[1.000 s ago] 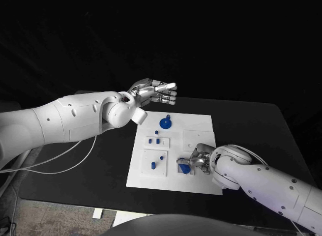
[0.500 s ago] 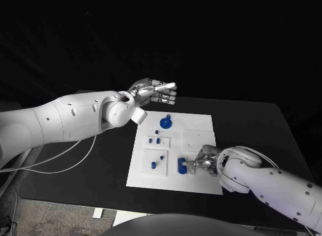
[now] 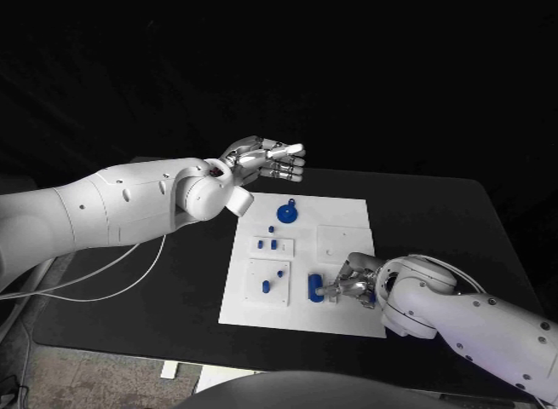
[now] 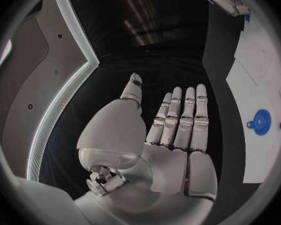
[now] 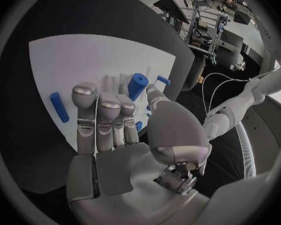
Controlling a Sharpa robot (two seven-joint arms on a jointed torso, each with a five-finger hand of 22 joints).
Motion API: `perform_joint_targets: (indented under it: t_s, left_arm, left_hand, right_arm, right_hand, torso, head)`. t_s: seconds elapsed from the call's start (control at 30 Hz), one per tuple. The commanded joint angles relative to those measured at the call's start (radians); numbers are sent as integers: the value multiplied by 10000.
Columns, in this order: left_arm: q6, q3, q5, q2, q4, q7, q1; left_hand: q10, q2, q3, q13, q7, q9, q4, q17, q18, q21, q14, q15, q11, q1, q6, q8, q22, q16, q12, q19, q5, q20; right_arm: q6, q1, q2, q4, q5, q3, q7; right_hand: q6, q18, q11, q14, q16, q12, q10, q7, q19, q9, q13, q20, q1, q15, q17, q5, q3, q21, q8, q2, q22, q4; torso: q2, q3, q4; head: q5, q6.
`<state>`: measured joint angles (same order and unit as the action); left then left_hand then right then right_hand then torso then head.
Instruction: Assemble the parts on the task board
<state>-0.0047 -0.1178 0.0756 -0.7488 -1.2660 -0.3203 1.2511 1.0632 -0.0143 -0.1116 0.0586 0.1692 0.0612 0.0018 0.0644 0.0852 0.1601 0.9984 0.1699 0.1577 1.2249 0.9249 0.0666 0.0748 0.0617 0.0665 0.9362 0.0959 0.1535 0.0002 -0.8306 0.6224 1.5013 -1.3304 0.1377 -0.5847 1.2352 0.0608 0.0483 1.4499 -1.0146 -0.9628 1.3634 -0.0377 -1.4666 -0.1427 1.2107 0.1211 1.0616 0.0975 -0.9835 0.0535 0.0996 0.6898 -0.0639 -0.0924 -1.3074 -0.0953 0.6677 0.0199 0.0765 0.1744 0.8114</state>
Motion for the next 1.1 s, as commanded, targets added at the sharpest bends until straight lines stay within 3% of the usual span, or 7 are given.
perform_joint_targets:
  t_s: [0.03,0.17,0.33,0.6,0.7,0.87,1.1]
  left_arm:
    - [161,4,5,18,-2,-31,4]
    - [178,-8,22,24,7,-18,3]
    - [176,-21,32,22,1,-17,2]
    - [170,-39,35,17,-6,2,2]
    - [168,-44,35,27,-2,4,2]
    - [173,-48,35,36,1,7,2]
    - [171,-54,36,32,2,15,2]
  left_hand:
    - [-49,103,-46,-3,-13,-1,-3,-11,52,-55,-55,6,9,-9,5,31,-3,-10,-46,-20,47,67]
    - [-49,103,-46,-3,-13,-1,-3,-11,52,-55,-55,6,9,-9,5,31,-3,-10,-46,-20,47,67]
    - [-49,103,-46,-3,-13,-1,-3,-11,52,-55,-55,6,9,-9,5,31,-3,-10,-46,-20,47,67]
    - [-42,151,-78,-3,-15,0,-18,-11,43,-63,-65,12,7,-28,21,33,-9,-11,-46,-44,48,74]
    - [-42,151,-79,-3,-17,1,-20,-10,38,-69,-66,9,7,-25,33,35,-10,-10,-46,-57,50,75]
    - [-43,170,-85,-3,-17,-1,-10,-11,34,-68,-75,11,9,-39,17,30,-6,-11,-46,-59,48,72]
    - [-43,170,-85,-3,-17,-1,-10,-11,34,-68,-75,11,9,-39,17,30,-6,-11,-46,-59,48,72]
  right_arm:
    - [309,20,50,55,50,-2,344]
    - [357,38,65,62,102,-2,374]
    - [390,54,2,-63,229,-2,325]
    - [359,61,-172,-292,222,-2,214]
    - [280,62,-272,-408,214,-2,153]
    - [171,62,-406,-546,181,-3,89]
    - [272,63,-497,-649,174,-4,52]
  right_hand:
    - [99,-184,-6,6,34,-49,70,12,-241,16,20,54,178,44,12,-52,97,59,-10,-31,-825,188]
    - [130,-181,-8,9,34,-74,77,11,-236,22,41,45,443,36,12,-42,195,58,-6,-17,-825,481]
    - [95,-161,-13,11,66,-62,52,7,-237,48,33,30,274,37,63,-37,245,43,-2,701,-820,913]
    - [89,-156,1,8,41,-85,42,48,-243,59,23,17,216,30,91,-15,407,73,-3,1129,-827,1568]
    - [87,-153,7,8,9,-106,37,60,-245,57,12,17,31,29,105,0,521,88,4,1191,-829,1821]
    - [79,-154,7,1,3,-137,45,59,-246,56,19,14,-156,29,119,4,609,106,3,1385,-832,1700]
    - [72,-155,9,-7,-8,-141,30,61,-240,45,-1,14,-231,29,161,15,934,90,2,1306,-825,1724]
  torso:
    - [0,8,4]
    - [0,10,-1]
    - [0,15,-11]
    - [-2,20,-5]
    - [0,20,-3]
    - [3,8,-10]
    - [0,4,1]
  head:
    - [20,0]
    - [18,19]
    - [24,7]
    - [28,34]
    - [28,37]
    - [26,36]
    - [30,49]
